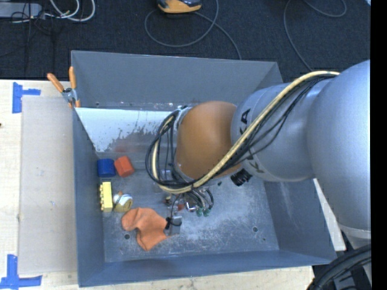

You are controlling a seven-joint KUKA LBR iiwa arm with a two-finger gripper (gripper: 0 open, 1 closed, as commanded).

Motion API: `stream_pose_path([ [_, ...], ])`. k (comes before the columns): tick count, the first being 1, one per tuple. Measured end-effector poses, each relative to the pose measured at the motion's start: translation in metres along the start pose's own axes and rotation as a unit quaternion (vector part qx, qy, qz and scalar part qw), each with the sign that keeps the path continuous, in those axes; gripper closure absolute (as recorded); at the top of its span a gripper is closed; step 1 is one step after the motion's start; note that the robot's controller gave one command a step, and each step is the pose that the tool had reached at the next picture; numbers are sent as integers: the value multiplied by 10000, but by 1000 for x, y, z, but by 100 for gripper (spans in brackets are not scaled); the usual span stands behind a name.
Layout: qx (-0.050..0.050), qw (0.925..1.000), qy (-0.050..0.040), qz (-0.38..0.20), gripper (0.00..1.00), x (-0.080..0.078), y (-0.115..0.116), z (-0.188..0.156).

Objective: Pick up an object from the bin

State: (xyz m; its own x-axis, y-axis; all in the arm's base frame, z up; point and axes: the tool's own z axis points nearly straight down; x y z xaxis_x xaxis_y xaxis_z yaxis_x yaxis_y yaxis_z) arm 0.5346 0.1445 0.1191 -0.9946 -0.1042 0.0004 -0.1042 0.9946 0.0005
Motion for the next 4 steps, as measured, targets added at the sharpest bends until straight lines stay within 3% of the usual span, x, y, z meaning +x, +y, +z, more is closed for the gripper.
stream_pose_path([
  [1,-3,9979,19,-651,0,0,-25,34],
  [2,16,9992,11,-389,0,19,-8,44],
  [3,-4,9956,33,-933,100,50,46,50],
  [4,-4,9957,34,-926,100,50,46,50],
])
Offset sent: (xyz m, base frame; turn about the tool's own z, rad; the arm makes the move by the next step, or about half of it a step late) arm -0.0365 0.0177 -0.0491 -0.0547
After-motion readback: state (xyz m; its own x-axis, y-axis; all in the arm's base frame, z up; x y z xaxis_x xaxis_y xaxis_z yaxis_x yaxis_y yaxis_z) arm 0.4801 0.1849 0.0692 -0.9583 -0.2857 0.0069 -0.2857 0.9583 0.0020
